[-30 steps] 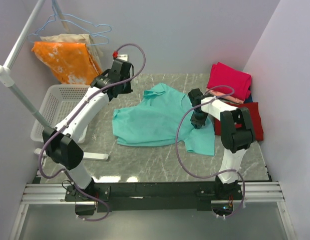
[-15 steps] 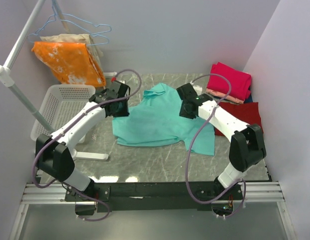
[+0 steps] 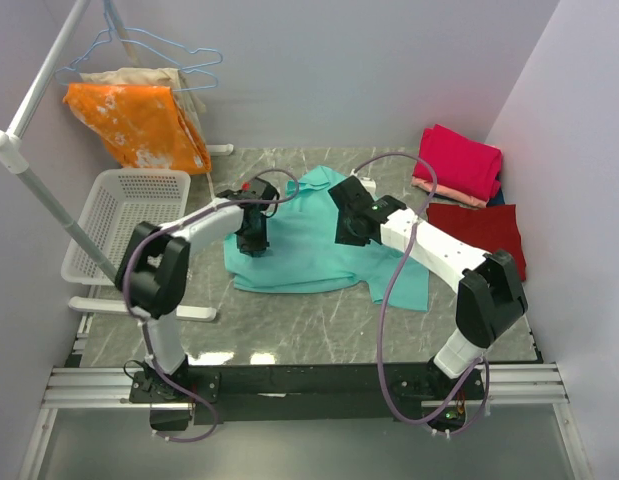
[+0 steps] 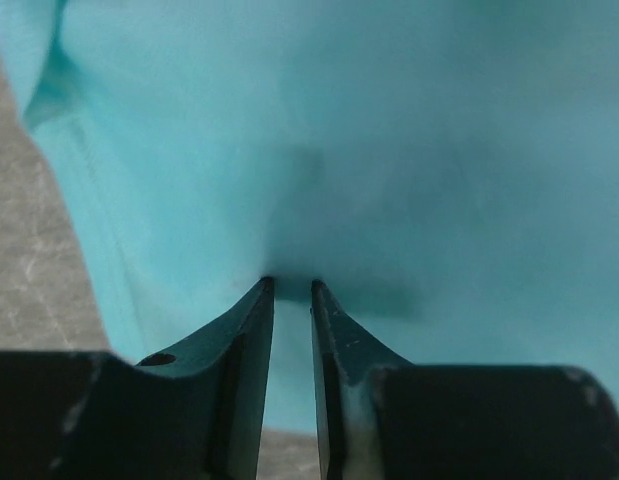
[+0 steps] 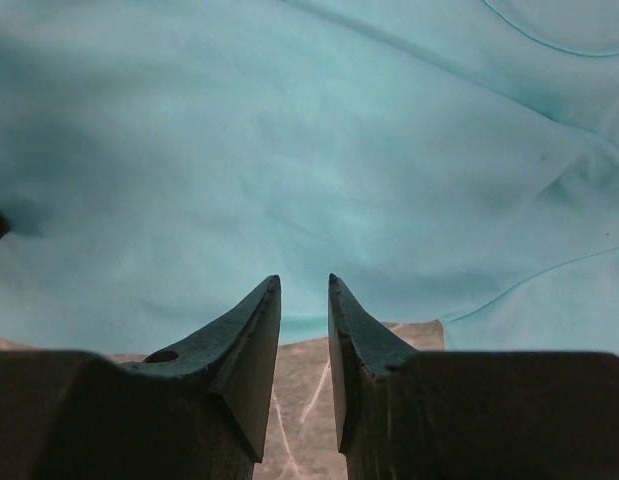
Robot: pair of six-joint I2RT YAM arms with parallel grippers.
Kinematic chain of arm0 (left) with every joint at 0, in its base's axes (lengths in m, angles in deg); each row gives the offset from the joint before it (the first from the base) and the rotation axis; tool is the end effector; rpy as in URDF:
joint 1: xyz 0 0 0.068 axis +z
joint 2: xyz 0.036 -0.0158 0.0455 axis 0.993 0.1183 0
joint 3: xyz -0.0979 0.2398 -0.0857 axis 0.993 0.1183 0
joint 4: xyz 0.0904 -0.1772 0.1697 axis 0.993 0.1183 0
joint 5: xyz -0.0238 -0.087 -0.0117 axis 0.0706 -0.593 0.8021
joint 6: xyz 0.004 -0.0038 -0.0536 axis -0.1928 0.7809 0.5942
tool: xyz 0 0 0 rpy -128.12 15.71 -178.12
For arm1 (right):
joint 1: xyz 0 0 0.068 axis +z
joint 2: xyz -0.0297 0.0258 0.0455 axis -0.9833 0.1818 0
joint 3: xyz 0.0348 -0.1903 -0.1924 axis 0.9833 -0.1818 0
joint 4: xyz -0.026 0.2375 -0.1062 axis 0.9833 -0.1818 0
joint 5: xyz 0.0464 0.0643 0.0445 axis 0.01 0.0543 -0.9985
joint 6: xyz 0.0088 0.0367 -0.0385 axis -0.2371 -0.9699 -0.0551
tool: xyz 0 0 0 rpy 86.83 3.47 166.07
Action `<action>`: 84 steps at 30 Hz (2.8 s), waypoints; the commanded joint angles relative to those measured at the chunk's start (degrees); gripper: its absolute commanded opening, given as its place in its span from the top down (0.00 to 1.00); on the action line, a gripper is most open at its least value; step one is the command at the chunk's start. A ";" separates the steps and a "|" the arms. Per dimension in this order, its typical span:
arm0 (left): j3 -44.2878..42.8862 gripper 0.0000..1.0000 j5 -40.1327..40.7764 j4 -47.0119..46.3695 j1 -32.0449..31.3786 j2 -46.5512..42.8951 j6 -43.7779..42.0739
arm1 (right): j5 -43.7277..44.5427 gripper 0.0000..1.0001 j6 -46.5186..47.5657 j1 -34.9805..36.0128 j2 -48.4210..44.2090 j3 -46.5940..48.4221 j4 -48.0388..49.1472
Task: Fold and stack the t-shirts
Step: Flatten the tshirt out
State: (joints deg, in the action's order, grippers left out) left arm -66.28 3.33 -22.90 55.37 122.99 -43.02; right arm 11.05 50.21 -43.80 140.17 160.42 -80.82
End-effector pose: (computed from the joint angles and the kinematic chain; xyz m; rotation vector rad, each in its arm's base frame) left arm 0.3252 -0.1655 0.2038 -0.1267 2.7657 -0.0461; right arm 0.2856 0.1945 0.2652 0.1020 2.5332 0.1773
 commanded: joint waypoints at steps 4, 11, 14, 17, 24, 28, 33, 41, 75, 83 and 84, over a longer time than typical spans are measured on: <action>-6.31 0.74 4.86 0.35 1.38 8.53 2.66 | 0.37 0.66 -0.34 0.31 -0.92 0.69 0.77; -19.93 0.72 10.05 2.80 3.93 16.69 1.78 | -0.07 0.66 0.45 0.40 1.27 1.74 0.07; -27.13 0.73 10.06 4.38 4.98 21.70 1.26 | -0.50 0.66 1.33 0.66 2.50 2.71 -0.46; -32.42 0.73 10.84 6.06 5.60 25.49 1.43 | -2.43 0.65 3.52 1.45 3.03 3.15 0.33; -28.56 0.73 12.77 -4.22 6.04 21.11 0.73 | -2.96 0.63 6.43 5.85 7.86 6.49 -0.37; -28.65 0.72 13.91 -2.91 6.39 18.47 0.55 | -3.49 0.63 5.38 6.29 9.97 6.50 -1.60; -25.15 0.71 16.12 -1.68 6.83 12.33 0.29 | 1.59 0.54 -0.32 5.67 7.70 0.79 -3.53; -22.06 0.70 15.16 -0.18 7.36 4.24 -0.06 | 5.73 0.51 -10.43 -0.65 -1.09 -13.70 -2.75; -13.18 0.70 11.99 1.66 8.50 -4.03 1.34 | -6.31 0.56 -12.11 -7.08 -16.13 -34.90 -1.16; -12.04 0.69 11.81 1.31 8.76 -4.82 1.17 | -6.92 0.56 -14.48 -4.35 -15.34 -36.83 -0.55; -11.95 0.69 11.81 1.31 8.76 -4.82 1.17 | -7.10 0.56 -14.83 -4.35 -15.25 -37.62 -0.11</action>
State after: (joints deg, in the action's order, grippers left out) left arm -78.50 15.16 -20.97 63.87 121.48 -41.93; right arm 4.15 37.68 -49.33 124.39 124.77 -81.63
